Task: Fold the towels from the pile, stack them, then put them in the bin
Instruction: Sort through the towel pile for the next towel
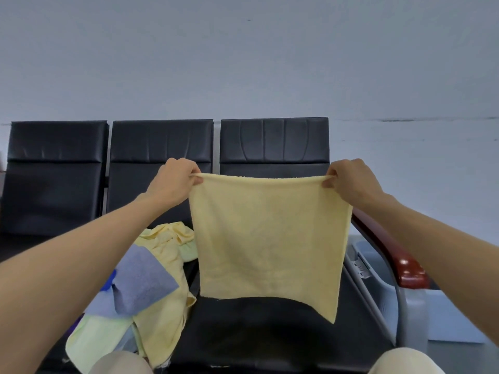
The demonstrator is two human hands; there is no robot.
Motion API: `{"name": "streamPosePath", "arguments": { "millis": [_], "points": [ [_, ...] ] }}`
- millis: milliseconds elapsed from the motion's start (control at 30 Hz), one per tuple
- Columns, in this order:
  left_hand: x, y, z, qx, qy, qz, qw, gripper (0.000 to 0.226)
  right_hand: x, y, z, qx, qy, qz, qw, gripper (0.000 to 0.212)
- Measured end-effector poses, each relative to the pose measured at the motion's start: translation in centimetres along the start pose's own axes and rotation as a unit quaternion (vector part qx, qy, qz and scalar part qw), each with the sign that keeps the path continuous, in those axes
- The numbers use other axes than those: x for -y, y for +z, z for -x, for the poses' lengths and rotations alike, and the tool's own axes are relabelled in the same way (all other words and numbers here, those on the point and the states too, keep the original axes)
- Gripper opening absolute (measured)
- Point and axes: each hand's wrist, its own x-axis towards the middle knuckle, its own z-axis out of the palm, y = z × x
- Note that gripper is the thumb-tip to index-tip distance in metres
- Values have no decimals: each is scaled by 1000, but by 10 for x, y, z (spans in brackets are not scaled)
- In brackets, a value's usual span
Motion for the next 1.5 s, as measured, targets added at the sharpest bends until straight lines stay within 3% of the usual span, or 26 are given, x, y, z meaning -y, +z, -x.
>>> {"name": "streamPosePath", "arguments": {
  "millis": [133, 300, 367, 467, 633, 767, 933, 1100, 1233, 1367, 1500],
  "points": [
    [3, -2, 1, 26, 3, -21, 999, 21, 3, -5, 2, 12, 1, 15, 1000, 13],
    [3, -14, -3, 70, 2, -38, 997, 22, 2, -19, 0, 112, -13, 54, 992, 5],
    [0, -23, -4, 76, 2, -37, 996, 22, 3, -25, 0, 137, -22, 66, 988, 19],
    [-1, -33, -6, 81, -9, -18, 997, 22, 4, -32, -3, 122, -26, 74, 989, 29],
    [11, -31, -8, 107, -60, -3, 992, 12, -4, -24, -9, 102, -3, 95, 990, 16],
    [28, 3, -7, 110, -156, 126, 973, 4, -19, 12, -11, 103, 21, 8, 994, 12],
    [52, 68, -1, 61, -244, 272, 929, 11, -29, 73, -9, 89, 70, -85, 990, 18],
    [75, 128, 22, 76, -221, 253, 939, 5, -51, 138, 4, 76, 100, -137, 983, 15],
    [92, 168, 52, 120, -167, 167, 964, 8, -69, 181, 32, 93, 91, -122, 984, 14],
    [103, 195, 89, 196, -124, 133, 964, 11, -82, 208, 66, 131, 113, -142, 975, 20],
    [111, 210, 128, 210, -119, 135, 961, 6, -97, 222, 98, 170, 128, -153, 965, 19]
  ]
}}
